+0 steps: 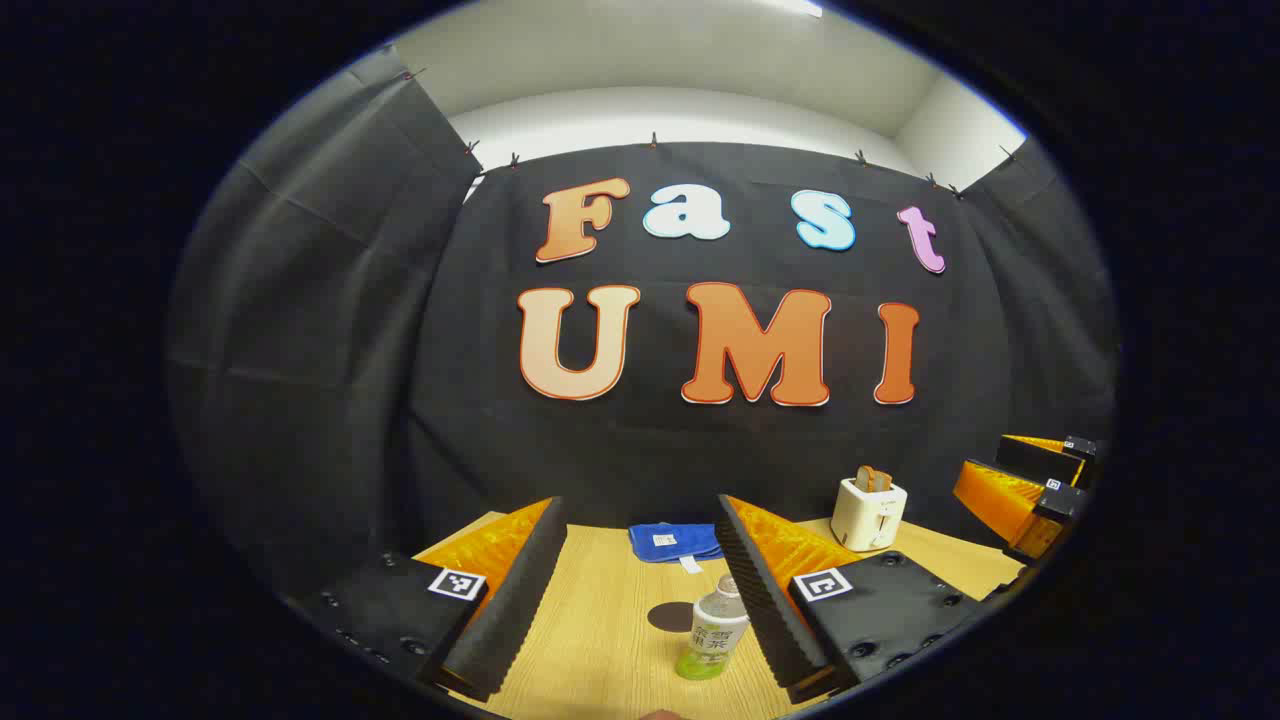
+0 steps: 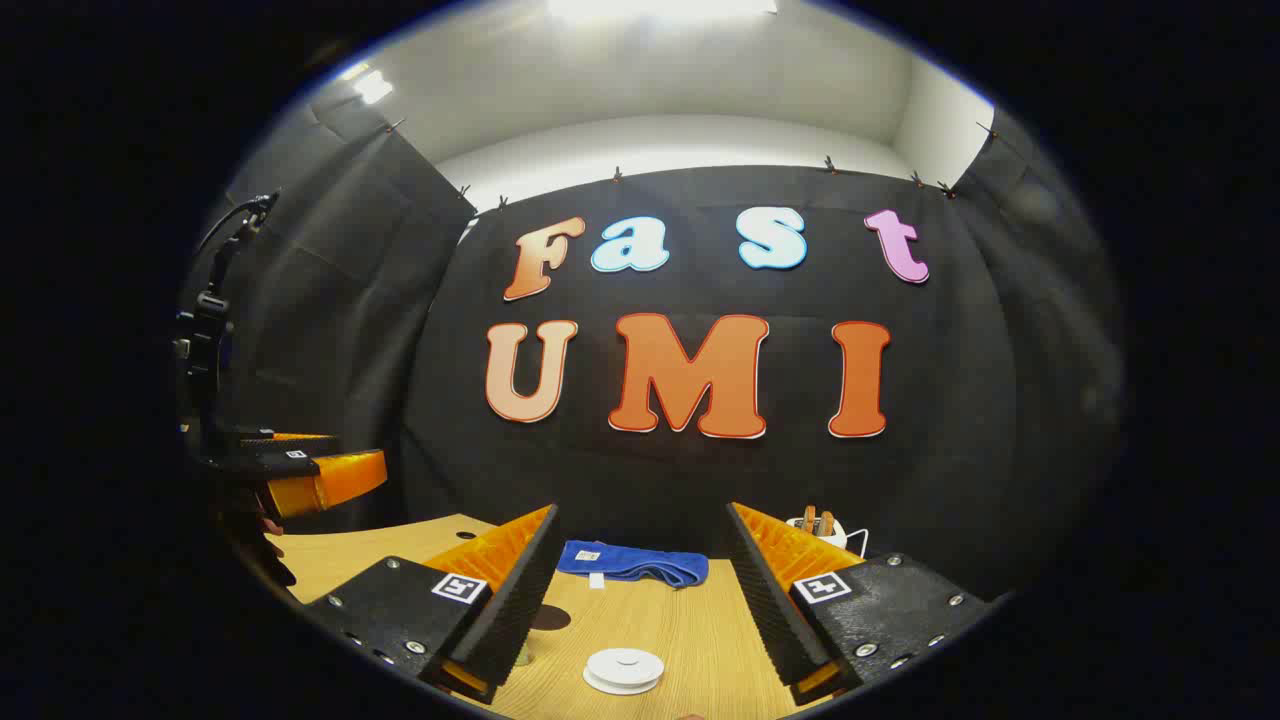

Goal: Open the teacup lid with one hand, grasp the water bottle and pour water into the teacup with the other hand; after pouring, place the water bottle on the coaster and then close the teacup lid.

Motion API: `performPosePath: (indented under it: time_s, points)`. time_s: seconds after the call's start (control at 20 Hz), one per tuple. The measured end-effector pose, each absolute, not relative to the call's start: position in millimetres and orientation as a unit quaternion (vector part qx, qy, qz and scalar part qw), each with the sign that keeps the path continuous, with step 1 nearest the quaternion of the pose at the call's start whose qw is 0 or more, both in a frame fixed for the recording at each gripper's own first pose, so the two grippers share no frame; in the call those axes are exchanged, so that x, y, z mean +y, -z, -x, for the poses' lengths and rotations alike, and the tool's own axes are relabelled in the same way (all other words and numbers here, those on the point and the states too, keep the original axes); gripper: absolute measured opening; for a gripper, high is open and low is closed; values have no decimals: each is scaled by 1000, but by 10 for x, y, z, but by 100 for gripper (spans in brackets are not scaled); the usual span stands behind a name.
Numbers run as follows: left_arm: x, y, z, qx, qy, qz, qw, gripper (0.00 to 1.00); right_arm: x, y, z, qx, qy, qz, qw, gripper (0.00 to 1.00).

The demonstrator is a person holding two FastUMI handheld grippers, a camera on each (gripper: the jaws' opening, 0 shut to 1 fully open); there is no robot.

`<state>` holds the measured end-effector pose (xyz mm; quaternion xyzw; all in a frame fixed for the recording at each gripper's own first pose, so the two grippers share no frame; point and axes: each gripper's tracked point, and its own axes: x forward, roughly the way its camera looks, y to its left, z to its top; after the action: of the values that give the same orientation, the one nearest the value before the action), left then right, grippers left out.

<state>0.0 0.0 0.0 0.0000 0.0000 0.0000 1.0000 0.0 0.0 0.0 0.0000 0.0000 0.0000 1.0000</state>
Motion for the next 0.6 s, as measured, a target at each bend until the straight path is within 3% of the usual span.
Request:
performPosePath:
  time_s: [0.2, 0.6]
  points:
    - [-64, 26, 7, 4, 4, 15, 1000, 96, 24, 98, 16, 10, -32, -19, 999, 96]
    - [-194, 101, -60, 6, 5, -8, 1000, 97, -83, 567, -52, 69, -28, -64, 995, 95]
